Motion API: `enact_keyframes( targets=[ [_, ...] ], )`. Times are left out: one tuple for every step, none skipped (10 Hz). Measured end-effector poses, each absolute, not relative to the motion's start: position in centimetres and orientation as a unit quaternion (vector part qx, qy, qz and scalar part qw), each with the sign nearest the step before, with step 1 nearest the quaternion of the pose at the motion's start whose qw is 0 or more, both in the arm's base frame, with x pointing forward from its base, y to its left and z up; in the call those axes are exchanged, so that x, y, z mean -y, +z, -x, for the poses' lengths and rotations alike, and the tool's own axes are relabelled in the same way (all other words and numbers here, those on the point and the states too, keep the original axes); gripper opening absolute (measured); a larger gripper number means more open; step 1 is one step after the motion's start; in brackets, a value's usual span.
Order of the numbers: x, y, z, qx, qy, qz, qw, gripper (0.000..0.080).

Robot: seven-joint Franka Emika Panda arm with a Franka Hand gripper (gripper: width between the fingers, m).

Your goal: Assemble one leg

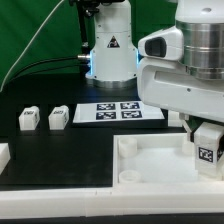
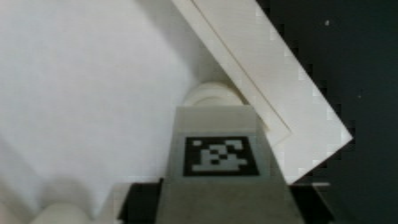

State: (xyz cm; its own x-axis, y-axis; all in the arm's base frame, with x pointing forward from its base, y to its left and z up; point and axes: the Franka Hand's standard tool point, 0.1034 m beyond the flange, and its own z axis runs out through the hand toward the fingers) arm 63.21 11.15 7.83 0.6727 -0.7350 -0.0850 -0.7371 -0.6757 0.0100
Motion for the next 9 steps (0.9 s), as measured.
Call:
enact_keyframes(
  targets=[
    [-11.21,7.82,-63.18,-0.454,0.042,0.890,0.010,0.0294],
    [-11.28,7.82,-63.16,-0.496,0.043,0.867,0.008,0.0294],
    [-11.36,7.81,-63.14,-0.546,0.043,0.836,0.005,0.0294],
    [-11.42,7.80,-63.13,-0.586,0.045,0.809,0.004,0.0294],
    [-11.49,7.79,-63.12,-0.621,0.047,0.782,0.004,0.0294],
    [-11.57,7.79,-63.10,-0.628,0.047,0.777,0.004,0.0294],
    [-11.59,7.79,-63.10,-0.624,0.047,0.780,0.004,0.0294],
    [-11.62,7.76,-63.08,-0.624,0.047,0.780,0.004,0.0382],
    [-11.64,7.76,-63.08,-0.623,0.047,0.781,0.004,0.0518]
  ],
)
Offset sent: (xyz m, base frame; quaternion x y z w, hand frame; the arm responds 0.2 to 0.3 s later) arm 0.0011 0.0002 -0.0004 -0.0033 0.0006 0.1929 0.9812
